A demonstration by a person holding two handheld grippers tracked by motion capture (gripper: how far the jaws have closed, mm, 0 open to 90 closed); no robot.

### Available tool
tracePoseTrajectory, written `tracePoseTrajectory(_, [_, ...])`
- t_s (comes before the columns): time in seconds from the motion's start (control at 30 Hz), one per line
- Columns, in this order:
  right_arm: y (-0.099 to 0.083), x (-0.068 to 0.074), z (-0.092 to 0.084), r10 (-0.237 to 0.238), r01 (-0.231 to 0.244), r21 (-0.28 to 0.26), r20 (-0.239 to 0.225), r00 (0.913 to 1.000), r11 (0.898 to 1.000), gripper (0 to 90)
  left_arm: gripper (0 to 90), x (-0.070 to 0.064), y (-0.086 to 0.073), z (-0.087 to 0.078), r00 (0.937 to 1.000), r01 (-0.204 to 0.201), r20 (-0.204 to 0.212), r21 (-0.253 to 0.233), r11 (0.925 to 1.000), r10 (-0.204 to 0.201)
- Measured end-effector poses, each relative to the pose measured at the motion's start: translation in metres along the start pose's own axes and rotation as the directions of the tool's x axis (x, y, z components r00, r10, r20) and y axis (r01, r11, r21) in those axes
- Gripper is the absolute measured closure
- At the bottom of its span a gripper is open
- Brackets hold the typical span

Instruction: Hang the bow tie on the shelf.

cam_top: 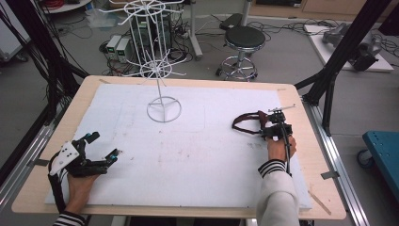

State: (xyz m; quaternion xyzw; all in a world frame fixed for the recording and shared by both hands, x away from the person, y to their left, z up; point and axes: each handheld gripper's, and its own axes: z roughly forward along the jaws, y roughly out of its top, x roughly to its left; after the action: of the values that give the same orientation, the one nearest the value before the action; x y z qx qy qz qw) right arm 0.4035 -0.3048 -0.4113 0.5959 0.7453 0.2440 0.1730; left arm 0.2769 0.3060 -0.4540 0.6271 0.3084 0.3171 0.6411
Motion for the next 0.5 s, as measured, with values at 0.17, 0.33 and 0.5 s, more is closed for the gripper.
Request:
tracePoseTrajectory(0.17, [0.001, 0.006, -0.007, -0.069, 0.065, -0.065, -0.059, 0.9959, 0.996, 79.4, 1.9, 0.0, 0.0, 0.0, 1.0, -0.001, 0.0, -0.001, 1.0, 0.001])
tracePoseTrajectory(0.33, [0.0, 0.011, -0.012, -0.122, 0.107, -0.135, -0.107, 0.9867, 0.985, 79.4, 1.9, 0.0, 0.0, 0.0, 1.0, 0.005, -0.006, 0.001, 1.0, -0.005])
tracePoseTrajectory(0.5, [-0.001, 0.017, -0.015, -0.184, 0.146, -0.21, -0.178, 0.9667, 0.967, 79.4, 1.9, 0.004, 0.001, 0.0, 0.9988, 0.042, -0.026, 0.005, 0.9991, -0.042])
